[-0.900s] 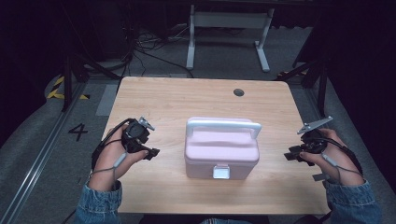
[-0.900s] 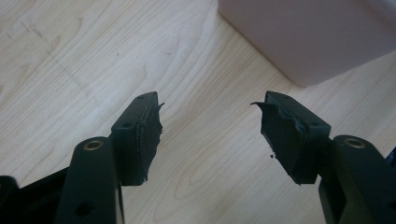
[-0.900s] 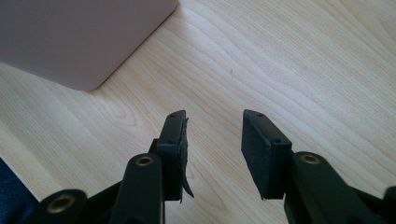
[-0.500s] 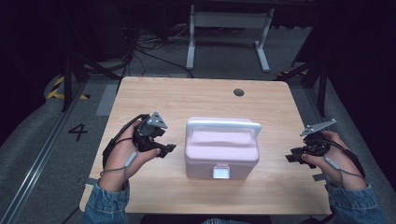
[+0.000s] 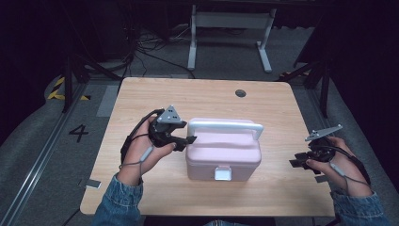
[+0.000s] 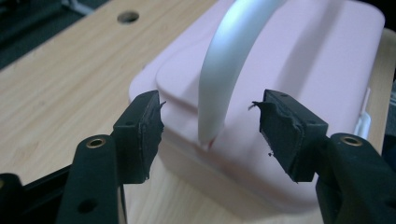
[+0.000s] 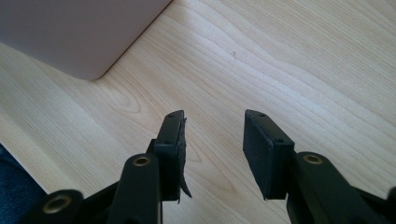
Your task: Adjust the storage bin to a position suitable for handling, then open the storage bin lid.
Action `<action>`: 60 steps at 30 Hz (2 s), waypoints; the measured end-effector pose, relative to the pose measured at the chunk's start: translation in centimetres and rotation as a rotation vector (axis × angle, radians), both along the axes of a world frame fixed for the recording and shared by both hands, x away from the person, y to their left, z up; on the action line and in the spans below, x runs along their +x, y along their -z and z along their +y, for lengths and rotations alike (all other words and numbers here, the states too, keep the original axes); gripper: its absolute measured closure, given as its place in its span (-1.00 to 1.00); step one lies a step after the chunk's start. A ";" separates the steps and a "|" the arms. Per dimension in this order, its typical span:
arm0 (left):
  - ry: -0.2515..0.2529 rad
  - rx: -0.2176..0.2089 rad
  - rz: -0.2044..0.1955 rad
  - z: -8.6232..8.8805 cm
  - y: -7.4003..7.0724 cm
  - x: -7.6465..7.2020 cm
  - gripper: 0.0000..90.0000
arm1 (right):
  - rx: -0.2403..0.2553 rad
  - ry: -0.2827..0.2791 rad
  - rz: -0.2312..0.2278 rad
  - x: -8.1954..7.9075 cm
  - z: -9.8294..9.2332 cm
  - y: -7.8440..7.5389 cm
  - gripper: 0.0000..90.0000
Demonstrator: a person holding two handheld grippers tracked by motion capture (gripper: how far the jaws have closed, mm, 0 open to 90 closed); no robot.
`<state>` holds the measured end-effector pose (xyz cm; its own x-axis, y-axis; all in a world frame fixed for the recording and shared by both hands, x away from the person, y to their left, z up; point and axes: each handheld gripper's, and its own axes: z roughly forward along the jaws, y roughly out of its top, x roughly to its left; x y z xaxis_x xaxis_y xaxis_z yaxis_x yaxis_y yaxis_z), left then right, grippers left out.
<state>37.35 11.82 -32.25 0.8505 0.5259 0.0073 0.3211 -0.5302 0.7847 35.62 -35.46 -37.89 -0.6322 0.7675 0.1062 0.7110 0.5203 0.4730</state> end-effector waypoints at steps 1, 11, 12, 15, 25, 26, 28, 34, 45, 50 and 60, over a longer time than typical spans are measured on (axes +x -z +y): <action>0.000 -0.004 -0.005 -0.3 0.1 0.1 -0.11 | 0.003 0.006 0.004 -0.1 0.0 0.0 0.33; -0.021 -0.038 -0.012 -1.8 0.5 0.6 0.34 | 0.008 0.011 -0.017 -0.5 -0.4 0.1 0.33; -0.026 -0.036 -0.016 -1.9 0.5 0.6 0.39 | 0.006 0.011 -0.023 -0.5 -0.5 0.0 0.33; -0.050 -0.049 -0.014 -2.1 0.5 0.5 0.52 | 0.011 0.015 -0.023 -0.6 -0.5 0.0 0.33; -0.068 -0.078 -0.009 -2.1 -0.1 0.7 0.57 | 0.017 0.006 -0.033 -0.5 -0.5 0.0 0.33; -0.061 -0.072 -0.012 -2.1 -0.2 0.8 0.58 | 0.018 0.008 -0.030 -0.6 -0.5 -0.1 0.33; -0.065 -0.079 -0.008 -2.1 -0.4 0.9 0.58 | 0.021 0.004 -0.040 -0.6 -0.6 -0.2 0.33; -0.058 -0.089 0.001 -2.0 -1.0 1.5 0.58 | 0.021 0.011 -0.044 -0.7 -0.7 -0.3 0.33; -0.073 -0.136 0.029 -1.9 -2.0 3.2 0.59 | 0.024 0.005 -0.045 -0.5 -0.6 -0.2 0.34; -0.078 -0.144 0.031 -1.9 -2.3 3.8 0.60 | 0.034 0.003 -0.056 -0.5 -0.6 -0.4 0.35; -0.085 -0.165 0.043 -2.0 -2.8 5.1 0.62 | 0.104 0.007 -0.090 -0.6 -0.3 -1.3 0.48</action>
